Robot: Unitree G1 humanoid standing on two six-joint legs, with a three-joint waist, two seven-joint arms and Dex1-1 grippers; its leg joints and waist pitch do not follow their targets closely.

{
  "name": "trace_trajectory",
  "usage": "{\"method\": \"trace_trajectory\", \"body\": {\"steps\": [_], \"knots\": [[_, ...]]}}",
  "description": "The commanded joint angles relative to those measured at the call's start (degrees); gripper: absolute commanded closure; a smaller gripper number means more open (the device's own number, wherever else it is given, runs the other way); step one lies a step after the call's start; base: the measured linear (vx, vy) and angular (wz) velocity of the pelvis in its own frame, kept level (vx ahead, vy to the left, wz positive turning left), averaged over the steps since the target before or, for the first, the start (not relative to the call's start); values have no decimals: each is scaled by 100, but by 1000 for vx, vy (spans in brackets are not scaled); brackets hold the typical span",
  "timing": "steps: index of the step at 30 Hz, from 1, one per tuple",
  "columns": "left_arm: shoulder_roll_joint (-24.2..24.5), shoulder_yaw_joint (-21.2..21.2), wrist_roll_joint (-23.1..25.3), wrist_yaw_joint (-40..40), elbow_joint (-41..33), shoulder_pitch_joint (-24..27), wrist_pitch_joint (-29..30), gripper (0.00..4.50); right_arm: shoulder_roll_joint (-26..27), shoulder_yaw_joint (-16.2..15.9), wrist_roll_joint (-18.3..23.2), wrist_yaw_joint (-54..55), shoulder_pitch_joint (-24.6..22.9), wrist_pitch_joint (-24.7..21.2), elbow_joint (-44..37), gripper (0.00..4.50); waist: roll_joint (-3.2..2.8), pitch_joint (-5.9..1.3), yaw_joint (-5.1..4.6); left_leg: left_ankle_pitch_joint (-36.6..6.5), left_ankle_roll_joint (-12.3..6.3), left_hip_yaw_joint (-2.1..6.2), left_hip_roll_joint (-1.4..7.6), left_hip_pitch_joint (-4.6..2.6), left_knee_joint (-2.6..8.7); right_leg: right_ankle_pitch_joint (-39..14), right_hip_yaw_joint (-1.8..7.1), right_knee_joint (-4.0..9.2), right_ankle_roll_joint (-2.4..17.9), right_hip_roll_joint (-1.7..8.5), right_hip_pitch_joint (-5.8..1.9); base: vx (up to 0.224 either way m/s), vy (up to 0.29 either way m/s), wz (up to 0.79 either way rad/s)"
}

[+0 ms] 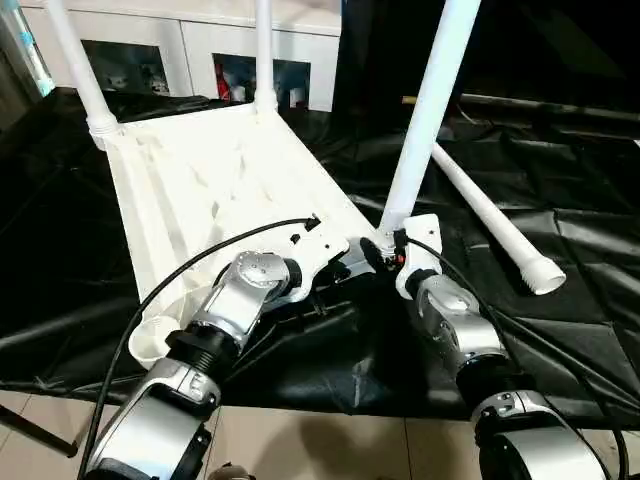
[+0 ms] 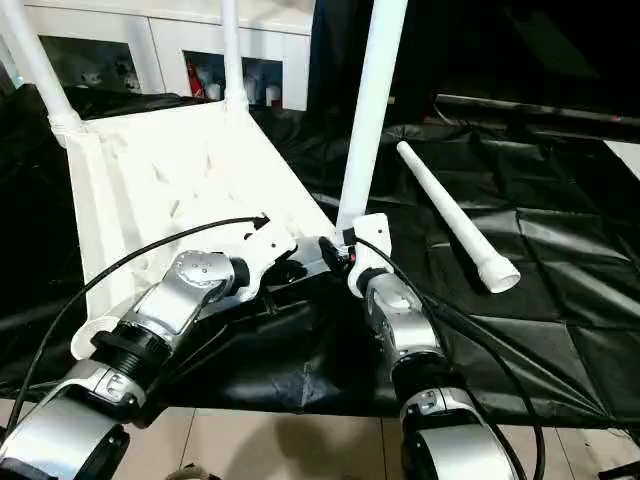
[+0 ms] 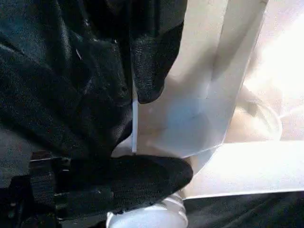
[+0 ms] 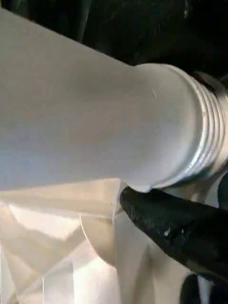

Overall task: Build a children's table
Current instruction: Rotate leg to tighten

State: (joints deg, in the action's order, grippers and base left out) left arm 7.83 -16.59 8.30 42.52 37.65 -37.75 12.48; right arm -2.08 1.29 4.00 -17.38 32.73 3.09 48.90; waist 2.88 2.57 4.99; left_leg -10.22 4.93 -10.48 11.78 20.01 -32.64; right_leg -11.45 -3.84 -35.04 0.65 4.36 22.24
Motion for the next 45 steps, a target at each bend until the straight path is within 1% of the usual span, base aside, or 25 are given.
{"method": "trace_trajectory", "body": {"steps": [1, 4, 6, 8, 9, 11, 12, 14, 15, 19, 21, 24, 27, 28, 30, 32, 36, 37, 38, 39, 40, 42, 43, 44, 45], "knots": [[-73, -52, -236, 231, 21, 86, -231, 450, 37, -302, 16, -584, -35, -91, 79, 78, 12, -275, -1, -1523, -89, 67, 159, -7, 411, -1927, 280, 542, 745, 414, -164, 0, 0, 0], [180, -50, -385, 809, -198, 220, -346, 450, -335, -418, 72, -1462, -114, -99, -94, 78, 32, -281, 8, -1365, -195, 60, 158, 26, 395, -1714, 275, 516, 820, 412, -209, 0, 0, 0], [319, -49, -471, 1108, -313, 288, -384, 450, -557, -520, 50, -1932, -188, -15, -222, 78, 29, -293, 31, -1194, -283, 40, 169, 10, 372, -1431, 284, 493, 935, 416, -206, 0, 0, 0], [389, -53, -514, 1263, -371, 321, -415, 450, -657, -563, 67, -2183, -227, 12, -284, 78, 27, -299, 38, -1019, -307, 38, 165, 17, 369, -1234, 277, 465, 1004, 406, -223, 0, 0, 0], [555, -66, -577, 1561, -482, 383, -450, 450, -885, -653, 107, -2728, -313, 31, -437, 78, 10, -304, 36, -949, -324, 34, 169, 14, 364, -1089, 274, 443, 1066, 399, -225, 0, 0, 0], [690, -87, -632, 1796, -565, 431, -467, 450, -1038, -694, 134, -3078, -369, 17, -553, 78, 8, -311, 32, -869, -378, 37, 181, 26, 357, -777, 271, 398, 1162, 391, -237, 0, 0, 0], [775, -101, -671, 1949, -612, 461, -488, 450, -1129, -709, 154, -3265, -390, 1, -610, 78, -6, -308, 30, -896, -397, 40, 184, 22, 358, -708, 268, 392, 1208, 392, -241, 0, 0, 0], [958, -144, -768, 2304, -758, 544, -434, 450, -1286, -754, 216, -3624, -436, -46, -730, 78, -3, -314, 21, -933, -408, 36, 188, 0, 355, -619, 270, 381, 1284, 391, -239, 0, 0, 0], [1002, -156, -787, 2389, -793, 565, -426, 450, -1319, -766, 227, -3701, -445, -58, -756, 78, -1, -314, 23, -907, -418, 35, 186, 12, 351, -555, 271, 367, 1314, 386, -247, 0, 0, 0], [1167, -149, -862, 2740, -963, 658, -369, 450, -1439, -833, 255, -4054, -482, -124, -843, 78, 1, -308, 8, -947, -399, 29, 188, 8, 353, -603, 271, 371, 1353, 388, -245, 0, 0, 0], [1165, -139, -868, 2731, -976, 661, -363, 450, -1426, -808, 298, -4093, -479, -148, -844, 103, 13, -309, 7, -939, -372, 24, 185, 0, 351, -636, 275, 371, 1352, 386, -243, 0, 0, 0], [1149, -123, -864, 2691, -955, 655, -379, 450, -1377, -798, 347, -4122, -474, -182, -861, 113, 19, -316, 15, -858, -387, 20, 180, 4, 341, -547, 278, 358, 1359, 388, -248, 0, 0, 0], [1140, -118, -877, 2653, -972, 667, -369, 450, -1352, -819, 390, -4185, -518, -252, -942, 149, 30, -307, 19, -866, -394, 20, 180, 2, 344, -668, 276, 367, 1317, 387, -244, 0, 0, 0], [1136, -113, -876, 2639, -973, 668, -366, 450, -1351, -822, 391, -4191, -526, -258, -952, 149, 32, -307, 20, -865, -395, 19, 178, 4, 341, -675, 278, 369, 1304, 385, -245, 0, 0, 0], [1079, -68, -808, 2432, -905, 655, -382, 450, -1293, -795, 365, -4035, -558, -287, -918, 167, 40, -310, 22, -852, -386, 19, 179, 1, 340, -701, 278, 369, 1291, 391, -242, 0, 0, 0], [980, -6, -693, 2076, -754, 593, -350, 450, -1174, -718, 274, -3571, -539, -266, -752, 170, 32, -298, 13, -874, -353, 16, 180, -2, 347, -752, 282, 377, 1281, 389, -223, 0, 0, 0], [700, 124, -474, 1215, -360, 377, -319, 450, -851, -474, 90, -2237, -410, -305, -306, 172, 44, -267, 2, -1182, -179, 23, 165, -24, 375, -1502, 284, 461, 1091, 398, -193, 0, 0, 0], [700, 124, -474, 1215, -360, 377, -319, 450, -851, -474, 90, -2237, -410, -305, -306, 172, 36, -266, -2, -1283, -99, 33, 166, -42, 384, -1788, 281, 490, 1004, 407, -178, 0, 0, 0], [575, 154, -386, 869, -225, 279, -269, 450, -717, -366, 80, -1757, -363, -403, -170, 173, 45, -271, 4, -1281, -65, 32, 169, -39, 382, -1869, 290, 502, 928, 413, -184, 0, 0, 0], [342, 204, -260, 285, -49, 112, -49, 450, -496, -230, 78, -1020, -279, -616, 42, 173, 36, -260, -3, -1343, -49, 34, 165, -44, 393, -1962, 290, 518, 889, 404, -158, 0, 0, 0], [232, 229, -220, 45, 9, 46, 66, 450, -398, -184, 73, -734, -237, -671, 130, 173, 27, -255, -16, -1377, -7, 34, 166, -53, 399, -2011, 291, 512, 891, 396, -140, 0, 0, 0], [-85, 297, -164, -520, 133, -107, 373, 450, -128, -77, 91, -127, -99, -743, 355, 173, 32, -280, -5, -1329, 34, 48, 165, -47, 393, -1926, 285, 505, 872, 409, -165, 0, 0, 0], [-202, 279, -171, -577, 147, -133, 394, 450, -17, -48, 108, 27, -39, -772, 418, 173, 0, -275, -10, -1380, 46, 40, 166, -54, 395, -1842, 289, 517, 888, 396, -143, 0, 0, 0], [-270, 263, -178, -587, 154, -146, 392, 450, 50, -34, 117, 110, 0, -790, 455, 173, 3, -284, 3, -1386, 35, 39, 156, -57, 387, -1753, 288, 508, 897, 397, -149, 0, 0, 0], [-331, 213, -165, -562, 147, -145, 380, 450, 122, -69, 95, 113, 24, -765, 461, 173, 14, -293, 2, -1335, -7, 39, 152, -26, 384, -1604, 286, 493, 894, 393, -173, 0, 0, 0]]}}
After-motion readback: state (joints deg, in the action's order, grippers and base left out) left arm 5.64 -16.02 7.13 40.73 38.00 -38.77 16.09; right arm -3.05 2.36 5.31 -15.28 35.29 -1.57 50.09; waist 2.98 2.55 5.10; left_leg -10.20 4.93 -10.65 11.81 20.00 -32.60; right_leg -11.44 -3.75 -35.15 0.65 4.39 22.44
